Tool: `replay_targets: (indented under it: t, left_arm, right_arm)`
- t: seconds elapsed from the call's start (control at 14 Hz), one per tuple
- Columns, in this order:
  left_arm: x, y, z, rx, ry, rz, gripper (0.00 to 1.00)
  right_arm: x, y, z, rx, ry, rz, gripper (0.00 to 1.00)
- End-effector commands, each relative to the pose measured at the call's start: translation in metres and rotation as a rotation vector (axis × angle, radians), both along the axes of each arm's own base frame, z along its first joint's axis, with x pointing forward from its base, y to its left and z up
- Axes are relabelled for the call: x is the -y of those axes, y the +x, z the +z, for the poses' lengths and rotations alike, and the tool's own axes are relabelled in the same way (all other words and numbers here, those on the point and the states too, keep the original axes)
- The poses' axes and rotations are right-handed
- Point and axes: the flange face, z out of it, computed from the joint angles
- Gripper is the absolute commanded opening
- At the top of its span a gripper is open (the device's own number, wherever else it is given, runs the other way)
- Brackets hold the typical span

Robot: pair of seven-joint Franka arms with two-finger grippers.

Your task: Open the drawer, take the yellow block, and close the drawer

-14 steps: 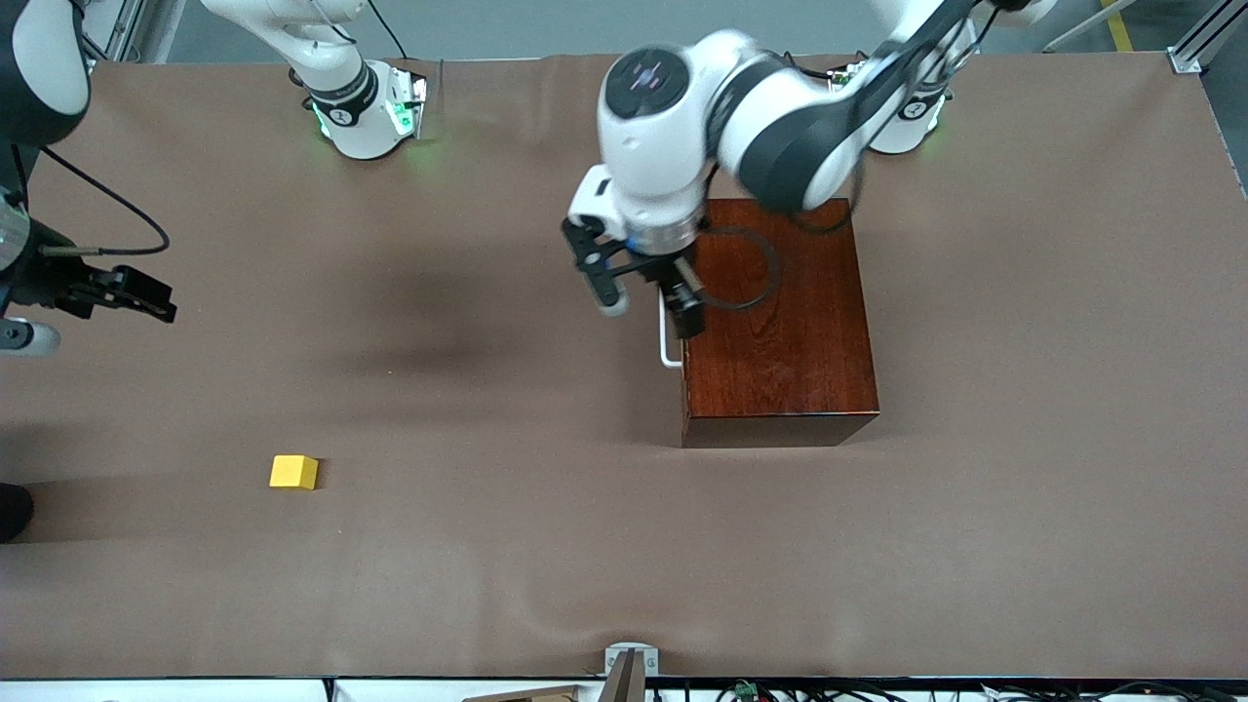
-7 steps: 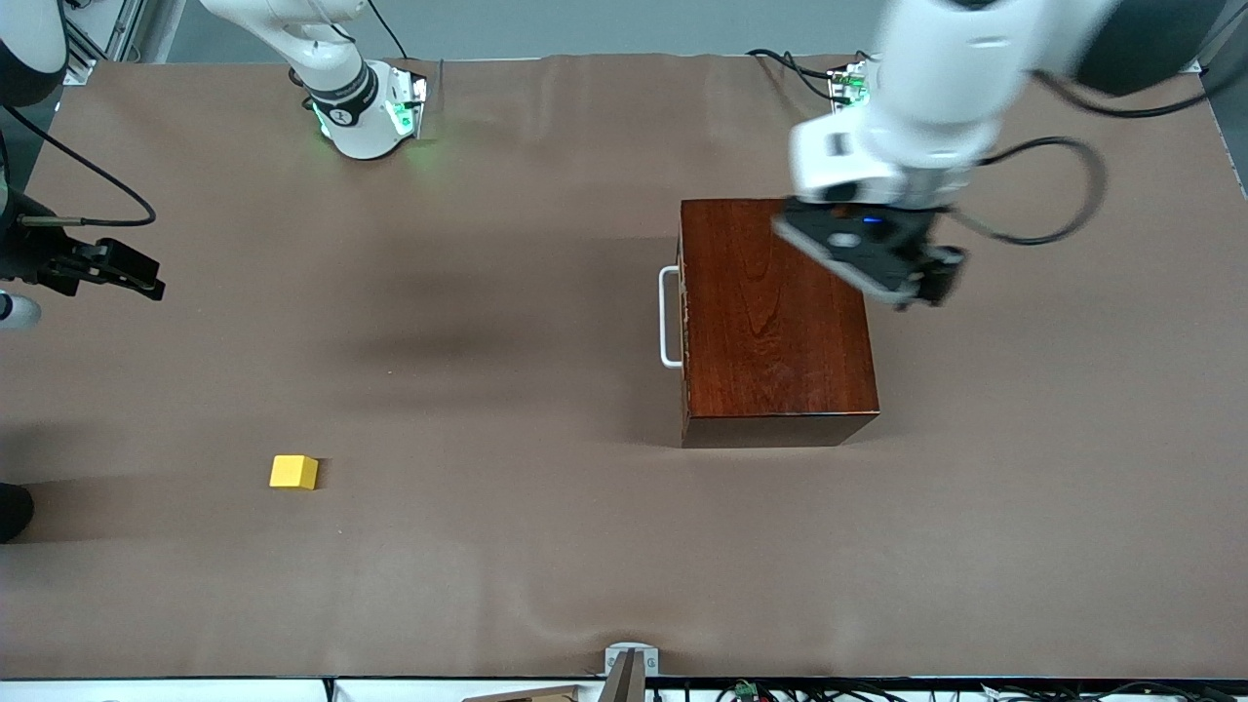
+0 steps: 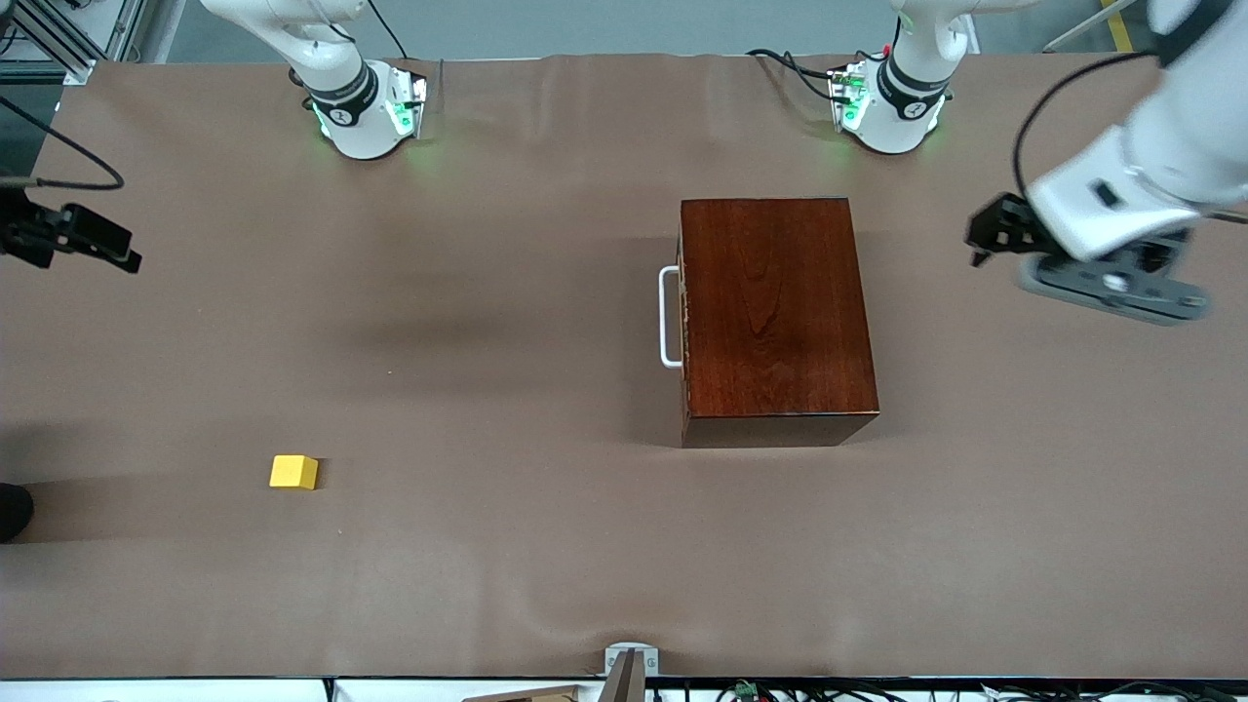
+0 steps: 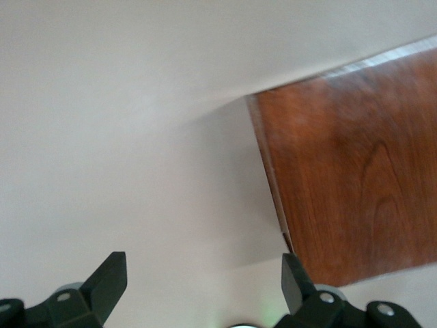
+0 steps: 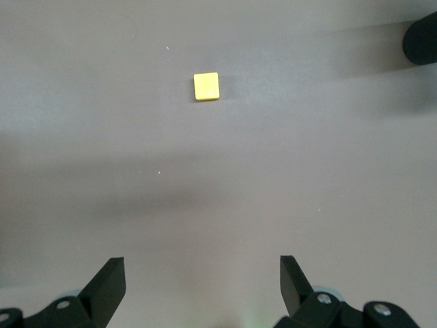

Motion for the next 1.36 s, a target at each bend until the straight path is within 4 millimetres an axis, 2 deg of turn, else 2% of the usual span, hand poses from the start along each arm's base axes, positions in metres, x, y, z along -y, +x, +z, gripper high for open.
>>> replay_targets:
  t: [0.0,0.07,0.36,0.43,0.64,0.93,1.07,1.29]
  left_arm:
    - [-0.018,-0.012,0.006,0.019,-0.002,0.142,1.00]
    - [-0.024,-0.015,0.008,0.051,-0.002,0.154,1.00]
    - [-0.046,-0.032,-0.001,0.127,-0.054,0.184,1.00]
    - [-0.051,-0.033,-0.008,0.131,-0.058,0.185,1.00]
    - [-0.062,-0.032,-0.010,0.128,-0.057,0.190,1.00]
    - [-0.061,-0.030,-0.013,0.115,-0.054,0.199,1.00]
    - [-0.057,-0.031,-0.013,0.115,-0.054,0.200,1.00]
    - [-0.053,-0.031,-0.012,0.117,-0.050,0.192,1.00]
  right_arm:
    - [0.010,-0.014,0.005,0.002,0.059,-0.037,1.00]
    - [0.020,-0.015,0.004,0.000,0.070,-0.059,1.00]
    - [0.019,-0.016,0.006,-0.002,0.039,-0.040,1.00]
    - [0.021,-0.015,0.006,0.001,0.016,-0.037,1.00]
    - [0.024,-0.018,0.010,-0.014,-0.026,-0.037,1.00]
    - [0.017,-0.014,0.013,0.004,-0.013,-0.036,1.00]
    - [0.006,-0.012,0.012,0.005,0.007,-0.024,1.00]
    - [0.012,-0.013,0.014,0.007,0.009,-0.034,1.00]
